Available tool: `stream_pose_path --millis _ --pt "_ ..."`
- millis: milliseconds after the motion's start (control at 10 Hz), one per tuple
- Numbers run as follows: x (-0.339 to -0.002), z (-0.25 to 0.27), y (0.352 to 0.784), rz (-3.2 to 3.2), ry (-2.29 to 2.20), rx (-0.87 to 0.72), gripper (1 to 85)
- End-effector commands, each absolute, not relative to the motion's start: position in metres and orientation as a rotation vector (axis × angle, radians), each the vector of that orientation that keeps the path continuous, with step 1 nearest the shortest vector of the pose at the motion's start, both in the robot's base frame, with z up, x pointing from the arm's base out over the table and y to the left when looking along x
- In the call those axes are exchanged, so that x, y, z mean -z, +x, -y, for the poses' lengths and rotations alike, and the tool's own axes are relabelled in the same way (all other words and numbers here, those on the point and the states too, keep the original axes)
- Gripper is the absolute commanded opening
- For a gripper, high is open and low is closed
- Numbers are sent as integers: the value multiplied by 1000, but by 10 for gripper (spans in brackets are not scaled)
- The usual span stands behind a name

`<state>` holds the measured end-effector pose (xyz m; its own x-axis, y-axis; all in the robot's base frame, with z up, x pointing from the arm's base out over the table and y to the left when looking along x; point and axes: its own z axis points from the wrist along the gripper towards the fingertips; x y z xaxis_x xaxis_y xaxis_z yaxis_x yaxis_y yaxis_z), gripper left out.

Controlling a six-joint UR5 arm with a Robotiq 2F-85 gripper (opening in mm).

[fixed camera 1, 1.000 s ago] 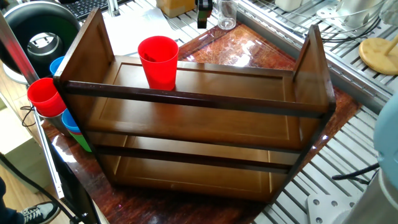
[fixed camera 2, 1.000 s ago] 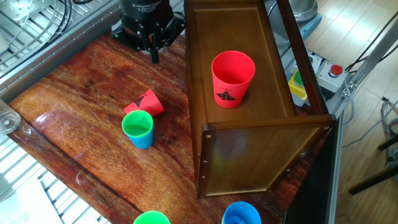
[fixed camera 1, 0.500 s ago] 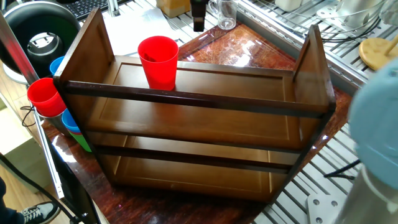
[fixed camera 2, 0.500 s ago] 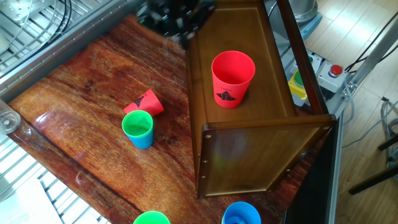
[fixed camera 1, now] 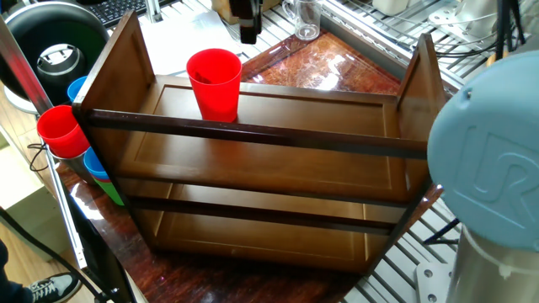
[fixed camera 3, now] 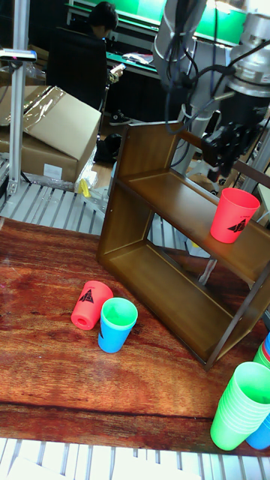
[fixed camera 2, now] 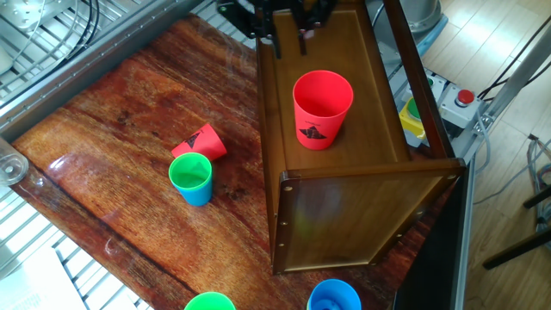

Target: Take the cups off the shelf and stack them together

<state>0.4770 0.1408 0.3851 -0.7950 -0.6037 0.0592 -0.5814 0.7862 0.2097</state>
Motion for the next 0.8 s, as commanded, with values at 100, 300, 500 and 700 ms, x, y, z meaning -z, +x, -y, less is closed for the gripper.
stream_pose_path --millis 100,300,500,700 --pt "-375 -160 489 2887 907 278 323" --pt "-367 -163 498 2907 906 264 313" --pt "-361 -163 507 2919 914 259 313" --pt "-356 -161 513 2925 921 240 313"
